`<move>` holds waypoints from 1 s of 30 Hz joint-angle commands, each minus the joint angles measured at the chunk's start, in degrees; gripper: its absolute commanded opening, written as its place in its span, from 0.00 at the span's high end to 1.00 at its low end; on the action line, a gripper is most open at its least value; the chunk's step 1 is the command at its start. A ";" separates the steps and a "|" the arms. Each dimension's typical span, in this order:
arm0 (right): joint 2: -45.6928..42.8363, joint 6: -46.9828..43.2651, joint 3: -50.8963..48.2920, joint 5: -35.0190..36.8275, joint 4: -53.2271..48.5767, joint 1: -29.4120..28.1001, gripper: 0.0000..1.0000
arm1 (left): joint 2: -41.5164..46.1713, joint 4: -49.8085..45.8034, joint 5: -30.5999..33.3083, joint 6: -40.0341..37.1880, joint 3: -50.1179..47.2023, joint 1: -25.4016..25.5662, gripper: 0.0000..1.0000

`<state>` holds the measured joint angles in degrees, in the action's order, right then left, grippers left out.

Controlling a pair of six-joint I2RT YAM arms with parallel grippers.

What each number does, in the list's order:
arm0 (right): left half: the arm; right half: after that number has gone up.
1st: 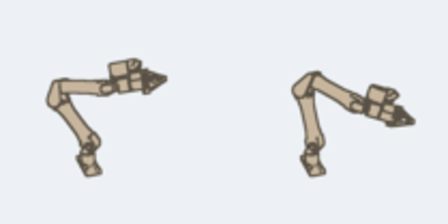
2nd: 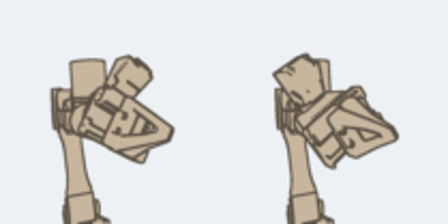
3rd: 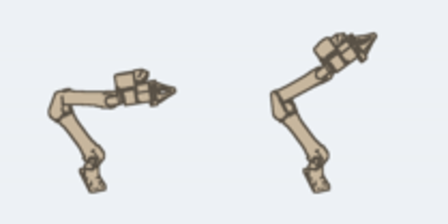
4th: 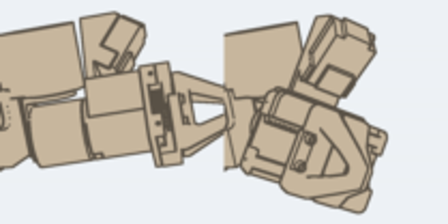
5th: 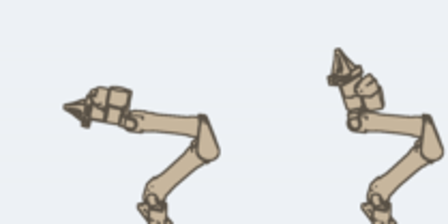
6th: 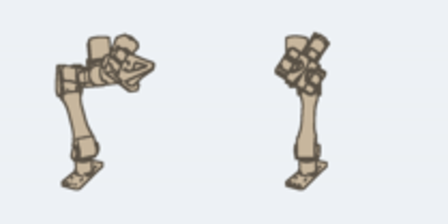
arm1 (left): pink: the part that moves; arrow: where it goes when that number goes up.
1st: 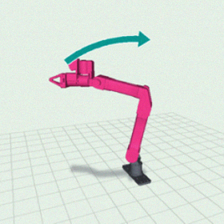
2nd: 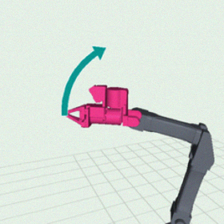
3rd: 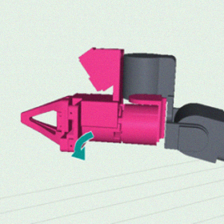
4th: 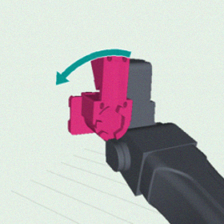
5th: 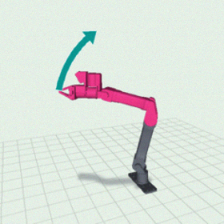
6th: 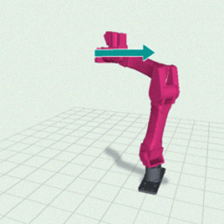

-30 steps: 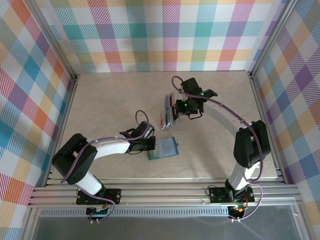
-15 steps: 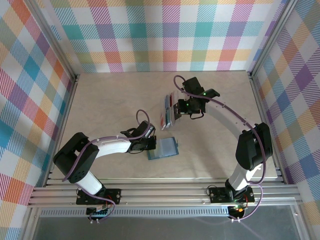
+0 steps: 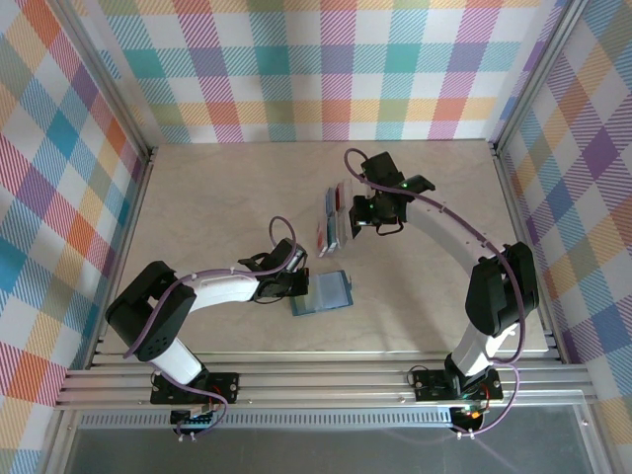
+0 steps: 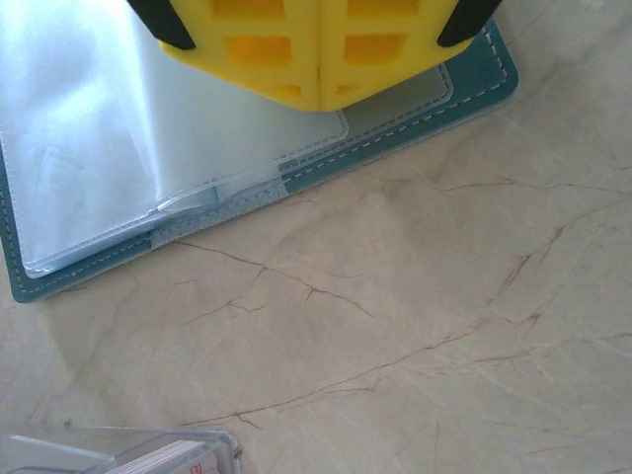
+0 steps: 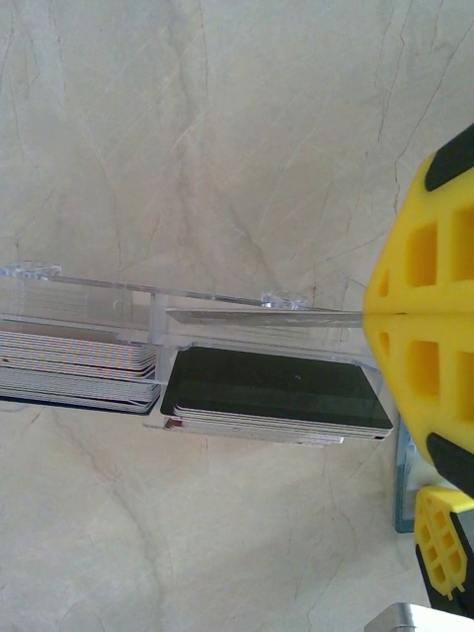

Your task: Put the credit cards into the card holder

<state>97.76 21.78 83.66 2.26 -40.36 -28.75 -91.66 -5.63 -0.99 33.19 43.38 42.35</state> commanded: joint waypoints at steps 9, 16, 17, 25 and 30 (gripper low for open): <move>2.00 0.98 -0.25 -3.91 0.79 0.39 0.96 | -0.98 0.00 -0.34 0.24 0.39 0.28 0.95; 2.54 0.72 -0.42 -3.87 0.81 0.28 0.80 | -1.15 0.09 -0.39 0.18 0.40 0.24 0.95; 2.43 0.63 -0.39 -3.63 0.77 0.20 0.78 | -1.20 0.08 -0.36 0.23 0.42 0.25 0.95; 3.47 0.70 -0.60 -3.06 0.54 0.19 0.70 | -1.00 0.24 -0.50 0.26 0.27 0.26 0.95; 5.37 0.72 -0.17 -3.99 0.95 0.10 0.70 | -0.90 0.26 -0.41 0.28 0.17 0.28 0.95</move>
<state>101.19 22.17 83.55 -0.73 -39.88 -28.51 -91.68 -5.61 -1.02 33.21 43.38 42.35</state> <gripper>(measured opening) 0.295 0.056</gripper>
